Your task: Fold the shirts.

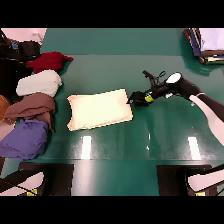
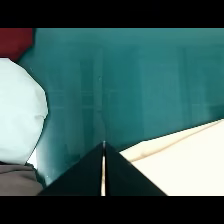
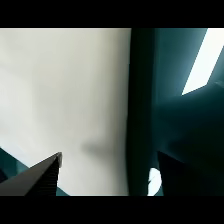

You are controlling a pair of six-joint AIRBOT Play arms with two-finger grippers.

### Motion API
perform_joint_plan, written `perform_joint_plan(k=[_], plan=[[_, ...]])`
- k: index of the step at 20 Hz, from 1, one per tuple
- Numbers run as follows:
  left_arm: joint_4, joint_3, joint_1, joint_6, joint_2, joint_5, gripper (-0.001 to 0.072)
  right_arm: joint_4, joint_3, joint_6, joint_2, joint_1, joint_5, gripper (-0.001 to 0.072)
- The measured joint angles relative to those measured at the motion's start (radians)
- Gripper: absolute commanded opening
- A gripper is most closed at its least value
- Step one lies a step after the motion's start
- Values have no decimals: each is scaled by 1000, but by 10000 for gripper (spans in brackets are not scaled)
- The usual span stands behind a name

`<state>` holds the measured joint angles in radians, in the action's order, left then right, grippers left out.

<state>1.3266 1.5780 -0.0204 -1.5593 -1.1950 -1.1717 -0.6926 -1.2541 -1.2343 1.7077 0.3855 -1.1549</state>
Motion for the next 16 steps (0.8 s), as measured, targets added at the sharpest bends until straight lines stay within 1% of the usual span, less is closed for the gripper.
perform_joint_plan(k=[2,3,4,5,6,9,12,16], plan=[[-2,0,0,0,0,1,23,47,-57,7,68,33,-17,539],[-3,0,0,0,0,1,23,58,-88,10,99,53,-27,421],[-8,0,0,0,0,1,23,67,-123,11,129,75,-27,228],[-14,0,0,0,0,1,23,68,-154,13,155,94,-27,74],[-20,0,0,0,0,1,22,77,-186,15,176,113,-35,13],[-36,0,14,0,0,2,22,86,-256,34,203,147,-45,12],[-41,0,70,2,0,5,22,74,-287,40,164,126,-42,12],[-40,0,164,5,0,20,22,-64,-279,-32,28,-10,-2,12]])
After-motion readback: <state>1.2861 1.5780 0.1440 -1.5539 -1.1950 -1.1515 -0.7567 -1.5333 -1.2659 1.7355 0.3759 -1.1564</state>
